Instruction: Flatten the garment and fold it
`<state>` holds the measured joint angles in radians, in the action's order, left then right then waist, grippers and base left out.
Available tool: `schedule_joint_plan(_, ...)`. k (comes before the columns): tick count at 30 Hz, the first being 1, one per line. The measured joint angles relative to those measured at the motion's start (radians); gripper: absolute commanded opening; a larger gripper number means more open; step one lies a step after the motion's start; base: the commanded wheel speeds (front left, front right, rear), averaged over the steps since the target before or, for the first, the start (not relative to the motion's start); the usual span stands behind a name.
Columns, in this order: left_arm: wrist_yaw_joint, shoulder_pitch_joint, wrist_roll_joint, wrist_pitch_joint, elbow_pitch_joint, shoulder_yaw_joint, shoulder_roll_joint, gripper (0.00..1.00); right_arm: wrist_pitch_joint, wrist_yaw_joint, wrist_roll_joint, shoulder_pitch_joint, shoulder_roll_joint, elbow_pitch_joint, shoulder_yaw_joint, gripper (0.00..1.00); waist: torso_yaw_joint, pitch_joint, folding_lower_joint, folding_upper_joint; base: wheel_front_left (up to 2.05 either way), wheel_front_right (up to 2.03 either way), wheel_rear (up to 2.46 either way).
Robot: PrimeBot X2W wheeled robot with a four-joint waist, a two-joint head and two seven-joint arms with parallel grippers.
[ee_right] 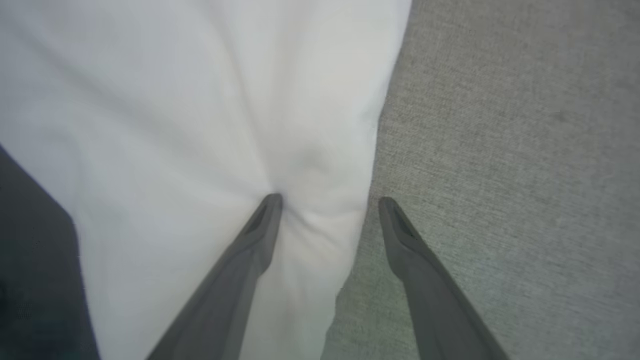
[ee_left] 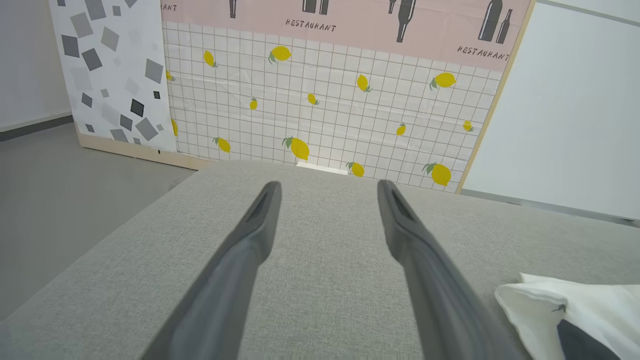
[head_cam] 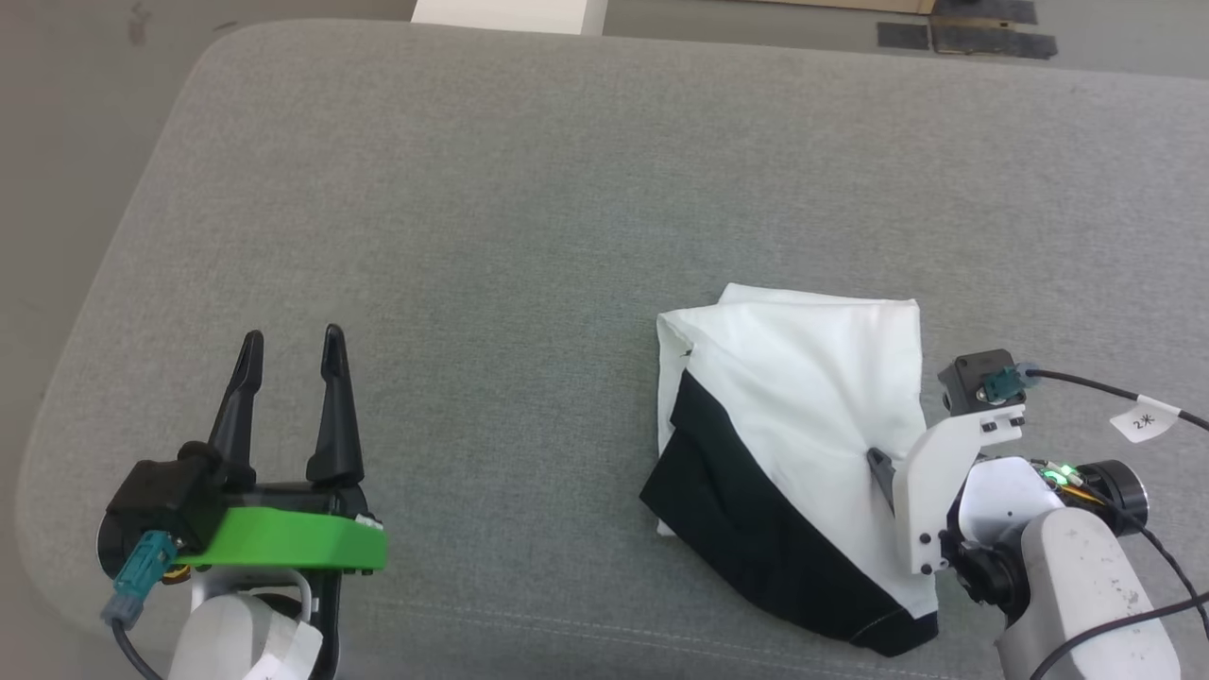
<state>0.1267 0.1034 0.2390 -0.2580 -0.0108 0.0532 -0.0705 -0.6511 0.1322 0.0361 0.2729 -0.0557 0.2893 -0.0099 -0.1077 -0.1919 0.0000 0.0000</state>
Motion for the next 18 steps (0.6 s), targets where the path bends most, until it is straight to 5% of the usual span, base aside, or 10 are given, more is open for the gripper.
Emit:
schedule_joint_plan(5, 0.000, 0.001, 0.002, 0.000, 0.002, 0.000, 0.000, 1.00, 0.000, 0.000, -0.003, 0.034, 0.001, 0.044, -0.002, 1.00, -0.018, -0.016, 0.0000, 0.0000, 0.00, 0.00, 0.00)
schedule_joint_plan(6, 0.000, 0.001, 0.002, 0.000, 0.002, -0.001, 0.000, 1.00, 0.000, 0.000, -0.003, 0.042, 0.002, 0.054, -0.005, 0.40, -0.021, -0.018, 0.0000, 0.0000, 0.00, 0.00, 0.00)
schedule_joint_plan(8, 0.000, 0.001, 0.002, 0.000, 0.003, -0.001, 0.000, 1.00, 0.000, 0.000, -0.001, 0.053, 0.002, 0.068, -0.008, 0.00, -0.025, -0.021, 0.0000, 0.0000, 0.00, 0.00, 0.00)
schedule_joint_plan(13, 0.000, 0.001, 0.002, 0.000, 0.004, 0.003, -0.001, 1.00, 0.001, 0.000, 0.014, 0.071, -0.005, 0.084, 0.042, 0.00, -0.016, -0.017, 0.0000, 0.0000, 0.00, 0.00, 0.00)
schedule_joint_plan(18, 0.000, -0.004, 0.002, 0.000, 0.002, 0.004, -0.008, 1.00, -0.005, 0.001, 0.068, 0.084, -0.085, 0.073, 0.141, 0.00, 0.032, -0.009, 0.0000, 0.0000, 0.00, 0.00, 0.00)
